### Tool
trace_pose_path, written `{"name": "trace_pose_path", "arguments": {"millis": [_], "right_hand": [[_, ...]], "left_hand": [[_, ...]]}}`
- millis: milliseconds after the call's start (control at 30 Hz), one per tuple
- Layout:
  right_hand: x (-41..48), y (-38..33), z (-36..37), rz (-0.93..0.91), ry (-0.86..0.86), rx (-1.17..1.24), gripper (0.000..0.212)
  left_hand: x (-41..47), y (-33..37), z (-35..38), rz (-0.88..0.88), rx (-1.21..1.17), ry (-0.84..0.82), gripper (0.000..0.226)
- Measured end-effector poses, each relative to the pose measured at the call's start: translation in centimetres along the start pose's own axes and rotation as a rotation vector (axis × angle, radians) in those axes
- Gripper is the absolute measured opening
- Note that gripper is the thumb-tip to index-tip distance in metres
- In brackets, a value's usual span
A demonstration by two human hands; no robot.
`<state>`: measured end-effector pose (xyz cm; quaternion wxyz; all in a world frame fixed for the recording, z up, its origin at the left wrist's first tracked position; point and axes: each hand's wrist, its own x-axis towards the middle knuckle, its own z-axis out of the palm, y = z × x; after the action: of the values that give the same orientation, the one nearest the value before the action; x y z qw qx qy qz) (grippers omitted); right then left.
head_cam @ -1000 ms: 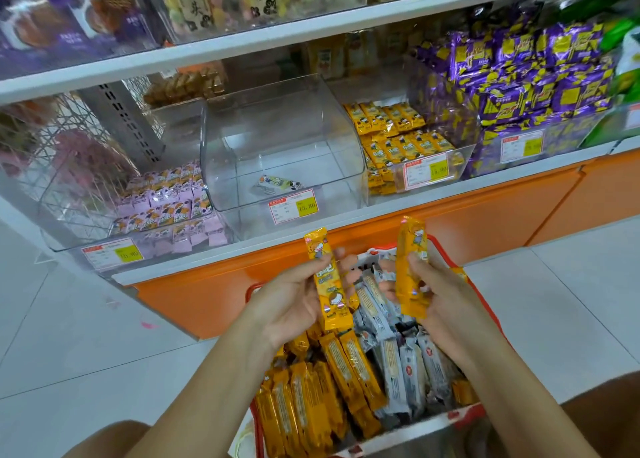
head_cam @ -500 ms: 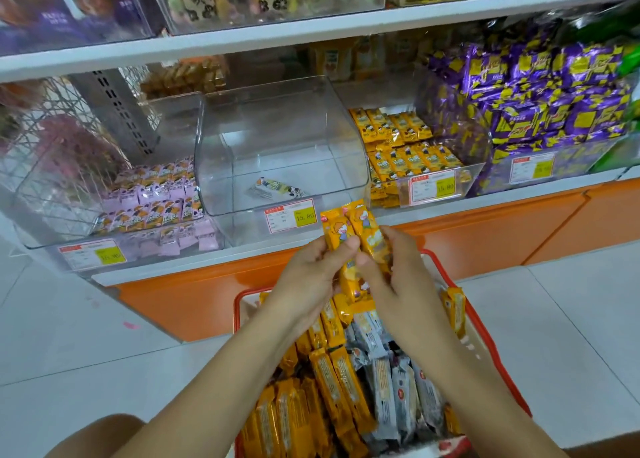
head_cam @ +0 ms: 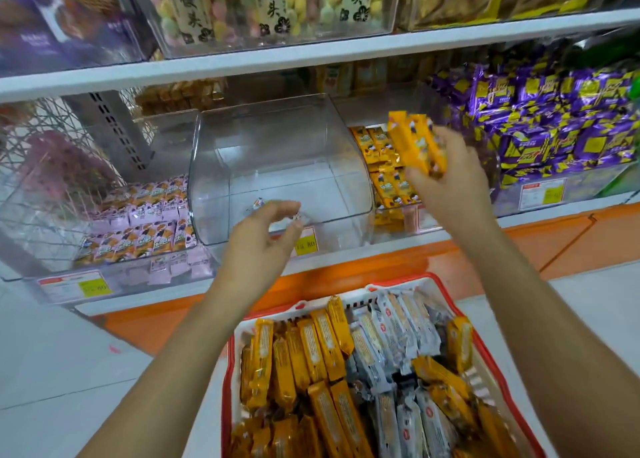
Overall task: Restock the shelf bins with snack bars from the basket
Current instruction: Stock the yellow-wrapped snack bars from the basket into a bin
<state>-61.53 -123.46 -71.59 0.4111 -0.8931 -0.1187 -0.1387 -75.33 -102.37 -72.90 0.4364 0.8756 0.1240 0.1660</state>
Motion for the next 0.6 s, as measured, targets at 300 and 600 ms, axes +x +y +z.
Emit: {"name": "trace_pose_path", "arguments": {"millis": [300,600], "right_hand": [[13.7,3.4,5.7,0.174,-0.281,-0.469,0.056],[13.4,3.7,5.9,0.133,-0.539,-0.398,0.096]], "left_hand": [[0.8,-2.2,0.0,0.060,0.327,-0.088,0.026],[1.0,-2.7,-0.1,0.101,0.350,-0.112,0.028]]}}
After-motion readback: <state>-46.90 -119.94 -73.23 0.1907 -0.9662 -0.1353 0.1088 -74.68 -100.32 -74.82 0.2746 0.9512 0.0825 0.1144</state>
